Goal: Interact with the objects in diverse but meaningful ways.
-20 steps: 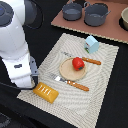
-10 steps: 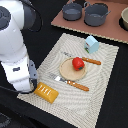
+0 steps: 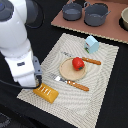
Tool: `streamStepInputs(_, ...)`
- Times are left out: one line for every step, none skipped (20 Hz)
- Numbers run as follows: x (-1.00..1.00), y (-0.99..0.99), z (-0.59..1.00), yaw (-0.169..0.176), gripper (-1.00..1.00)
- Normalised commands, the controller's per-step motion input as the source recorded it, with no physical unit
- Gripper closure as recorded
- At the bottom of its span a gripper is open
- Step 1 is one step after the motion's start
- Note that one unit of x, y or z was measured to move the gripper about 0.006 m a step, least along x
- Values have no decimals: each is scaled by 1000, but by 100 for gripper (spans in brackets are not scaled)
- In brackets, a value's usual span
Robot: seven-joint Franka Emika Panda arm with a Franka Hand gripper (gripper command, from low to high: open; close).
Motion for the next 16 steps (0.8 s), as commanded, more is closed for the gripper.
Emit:
streamStepInputs(260,854,820,65,100)
streamStepInputs(277,860,729,66,100)
streamStepInputs(240,871,626,66,100)
streamStepInputs(220,877,546,65,100)
streamStepInputs(194,874,466,68,100)
streamStepInputs(183,877,397,66,100)
streamStepInputs(191,886,380,63,100)
streamStepInputs(200,891,363,61,100)
streamStepInputs(214,900,334,55,100)
streamStepInputs(226,903,303,52,100)
streamStepInputs(240,906,274,47,100)
streamStepInputs(246,911,257,44,100)
streamStepInputs(249,911,254,44,100)
streamStepInputs(254,911,246,43,100)
streamStepInputs(260,909,237,44,100)
streamStepInputs(269,911,231,43,100)
